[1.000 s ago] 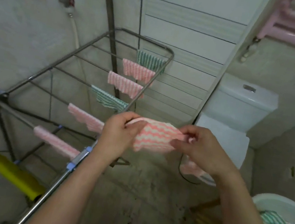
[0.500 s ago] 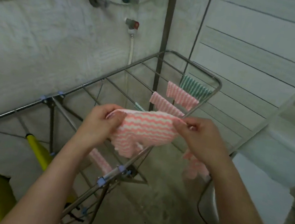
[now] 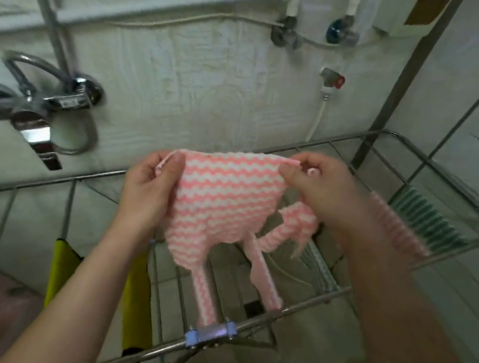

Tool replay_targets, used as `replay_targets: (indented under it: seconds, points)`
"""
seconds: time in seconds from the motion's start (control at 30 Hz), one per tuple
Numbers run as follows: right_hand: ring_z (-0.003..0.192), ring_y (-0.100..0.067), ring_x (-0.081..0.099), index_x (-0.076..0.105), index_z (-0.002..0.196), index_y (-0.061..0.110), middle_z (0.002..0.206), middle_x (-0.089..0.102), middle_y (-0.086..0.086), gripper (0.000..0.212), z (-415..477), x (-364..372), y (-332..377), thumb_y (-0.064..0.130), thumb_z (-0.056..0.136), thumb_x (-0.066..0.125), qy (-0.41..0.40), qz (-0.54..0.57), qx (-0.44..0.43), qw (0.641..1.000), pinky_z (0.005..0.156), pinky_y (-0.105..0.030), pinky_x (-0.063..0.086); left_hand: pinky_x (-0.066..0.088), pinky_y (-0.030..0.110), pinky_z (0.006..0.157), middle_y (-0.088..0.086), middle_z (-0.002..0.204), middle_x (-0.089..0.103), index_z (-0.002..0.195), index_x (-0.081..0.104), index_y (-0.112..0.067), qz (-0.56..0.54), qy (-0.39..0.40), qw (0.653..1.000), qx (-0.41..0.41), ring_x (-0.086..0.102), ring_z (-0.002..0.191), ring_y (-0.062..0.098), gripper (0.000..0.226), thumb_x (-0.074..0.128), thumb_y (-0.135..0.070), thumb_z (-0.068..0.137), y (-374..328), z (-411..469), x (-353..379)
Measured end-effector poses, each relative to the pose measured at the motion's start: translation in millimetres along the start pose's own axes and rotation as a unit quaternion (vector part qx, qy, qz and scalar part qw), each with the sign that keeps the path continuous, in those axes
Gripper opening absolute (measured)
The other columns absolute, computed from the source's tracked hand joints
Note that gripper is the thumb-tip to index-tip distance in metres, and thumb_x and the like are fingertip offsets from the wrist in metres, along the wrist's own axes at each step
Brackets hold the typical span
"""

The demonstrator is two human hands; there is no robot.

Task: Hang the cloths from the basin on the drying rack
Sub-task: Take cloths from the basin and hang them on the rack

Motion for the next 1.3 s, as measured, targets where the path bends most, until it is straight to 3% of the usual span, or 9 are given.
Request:
replay_targets:
  seconds: [0.17,0.27,0.4,0.5,0.63,0.83,1.03,1.13,1.3]
  points:
    - [0.047,0.004,0.047,0.061,0.071,0.018,0.054,0.055,0.012,0.018,47.6,71.9,-27.2,0.014,0.088,0.062,0.062,-0.003,0.037,0.997,0.046,-0.008,0.034,0.042,0.028,0.064,0.000,0.077,0.059,0.082,0.060,-0.019,0.013,-0.063,0.996,-0.064,0.052,0.072,0.011,0.014,0.055,-0.025,0.094,39.0,31.5,-42.9]
    - [0.060,-0.010,0.049,0.055,0.064,0.017,0.061,0.053,0.002,0.023,74.8,107.9,-55.6,0.014,0.086,0.060,0.059,-0.077,0.065,0.993,0.057,-0.023,0.040,0.043,0.025,0.059,-0.004,0.075,0.060,0.088,0.060,-0.022,0.073,-0.072,0.989,-0.111,0.053,0.069,0.010,0.006,0.056,-0.020,0.092,76.2,49.3,-56.0]
    - [0.074,-0.021,0.053,0.052,0.071,0.018,0.072,0.054,-0.001,0.017,109.6,142.9,-90.8,0.020,0.088,0.053,0.079,-0.151,0.119,0.978,0.063,-0.030,0.037,0.043,0.026,0.048,0.008,0.072,0.056,0.097,0.047,-0.040,0.094,-0.045,0.979,-0.174,0.052,0.058,0.019,0.032,0.050,-0.008,0.094,117.6,69.7,-70.9]
    - [0.076,-0.021,0.052,0.053,0.079,0.017,0.078,0.054,-0.001,0.014,135.8,162.8,-105.4,0.023,0.091,0.050,0.081,-0.195,0.132,0.969,0.057,-0.027,0.034,0.044,0.026,0.050,0.004,0.078,0.062,0.094,0.055,-0.032,0.134,-0.019,0.978,-0.161,0.056,0.062,0.015,0.027,0.045,-0.008,0.096,132.4,91.8,-77.3]
    - [0.089,-0.026,0.059,0.061,0.100,0.010,0.101,0.063,-0.010,0.021,165.2,186.2,-111.3,0.024,0.093,0.048,0.068,-0.237,0.142,0.959,0.073,-0.029,0.044,0.050,0.024,0.072,0.002,0.105,0.068,0.098,0.069,-0.015,0.191,-0.027,0.967,-0.168,0.062,0.088,0.013,0.027,0.042,-0.009,0.098,149.5,117.0,-75.0]
    - [0.102,-0.028,0.058,0.056,0.119,0.010,0.120,0.060,-0.010,0.029,177.9,218.1,-125.6,0.018,0.092,0.051,0.071,-0.248,0.143,0.955,0.076,-0.025,0.042,0.046,0.025,0.083,-0.001,0.109,0.056,0.121,0.055,-0.010,0.320,0.093,0.927,-0.171,0.058,0.104,0.017,0.043,0.052,0.007,0.082,173.9,135.8,-62.4]
    - [0.066,-0.014,0.062,0.072,0.097,0.011,0.074,0.066,0.000,0.032,161.5,252.4,-133.7,0.037,0.092,0.054,0.220,-0.225,0.158,0.936,0.053,-0.022,0.040,0.052,0.041,0.090,0.009,0.105,0.066,0.108,0.062,-0.011,0.352,0.155,0.901,-0.201,0.062,0.100,0.025,0.026,0.061,-0.009,0.082,188.6,139.2,-54.1]
    - [0.066,-0.012,0.060,0.070,0.104,0.014,0.074,0.063,0.001,0.032,160.9,256.5,-135.0,0.036,0.094,0.049,0.208,-0.261,0.139,0.932,0.055,-0.023,0.040,0.039,0.039,0.104,0.011,0.130,0.051,0.128,0.050,-0.014,0.443,0.133,0.860,-0.213,0.046,0.122,0.033,0.049,0.063,-0.017,0.081,193.2,135.8,-56.1]
    - [0.066,-0.008,0.053,0.068,0.111,0.023,0.087,0.066,0.003,0.028,158.8,257.0,-133.9,0.035,0.094,0.048,0.175,-0.245,0.127,0.945,0.056,-0.022,0.036,0.039,0.003,0.084,-0.014,0.123,0.045,0.127,0.048,-0.031,0.247,0.138,0.949,-0.141,0.050,0.105,-0.005,0.053,0.067,-0.009,0.084,178.6,116.5,-40.0]
Point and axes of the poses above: each hand's wrist, its own z-axis towards the middle knuckle, its own x-axis out of the palm, y = z × x, the point moved 2 cm from there along z, towards the middle knuckle
